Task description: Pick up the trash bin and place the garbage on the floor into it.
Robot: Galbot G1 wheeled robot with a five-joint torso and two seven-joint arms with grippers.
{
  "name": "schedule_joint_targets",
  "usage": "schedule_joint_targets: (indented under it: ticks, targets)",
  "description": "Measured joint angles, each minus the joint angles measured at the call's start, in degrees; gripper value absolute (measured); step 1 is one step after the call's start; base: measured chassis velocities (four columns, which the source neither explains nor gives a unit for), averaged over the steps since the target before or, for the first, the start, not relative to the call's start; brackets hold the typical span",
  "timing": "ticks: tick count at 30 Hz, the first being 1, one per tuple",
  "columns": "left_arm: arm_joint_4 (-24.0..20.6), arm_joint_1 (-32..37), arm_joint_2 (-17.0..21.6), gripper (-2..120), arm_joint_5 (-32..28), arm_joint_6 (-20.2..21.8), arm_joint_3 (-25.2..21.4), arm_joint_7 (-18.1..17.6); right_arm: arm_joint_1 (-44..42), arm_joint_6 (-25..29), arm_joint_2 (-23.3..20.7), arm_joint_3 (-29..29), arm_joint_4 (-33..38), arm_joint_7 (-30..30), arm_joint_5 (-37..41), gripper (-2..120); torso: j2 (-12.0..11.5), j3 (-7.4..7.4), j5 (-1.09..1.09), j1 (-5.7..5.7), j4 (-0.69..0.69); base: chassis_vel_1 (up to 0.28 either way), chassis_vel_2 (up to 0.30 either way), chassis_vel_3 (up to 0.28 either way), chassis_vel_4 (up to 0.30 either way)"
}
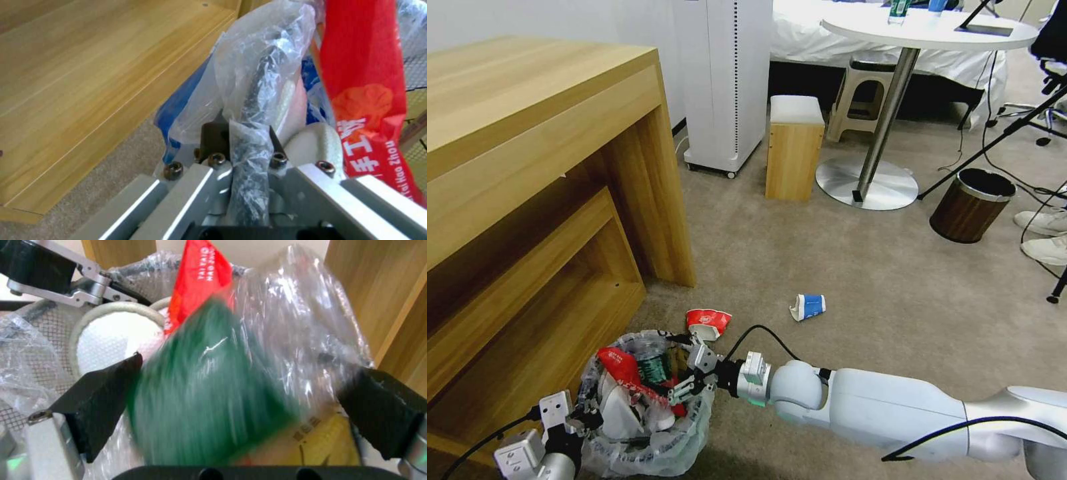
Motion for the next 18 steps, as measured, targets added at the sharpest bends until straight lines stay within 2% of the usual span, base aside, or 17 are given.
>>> schedule_joint_targets:
  ticks: [10, 18]
  targets:
    - [0.53, -0.32, -0.02, 1, 0.08, -0.28, 0.23, 0.16, -0.54, -1.26, 0.94, 0.35, 0.27, 2.10, 0.30, 100, 0.00, 0.00, 0.00, 0.00, 0.00, 0.000, 0.000, 0.000, 0.000]
    - [0.63, -0.01, 0.13, 1, 0.19, -0.70, 0.33, 0.44, -1.39, -3.31, 3.78, 0.91, -1.41, 7.25, -0.67, 100, 0.00, 0.00, 0.00, 0.00, 0.00, 0.000, 0.000, 0.000, 0.000]
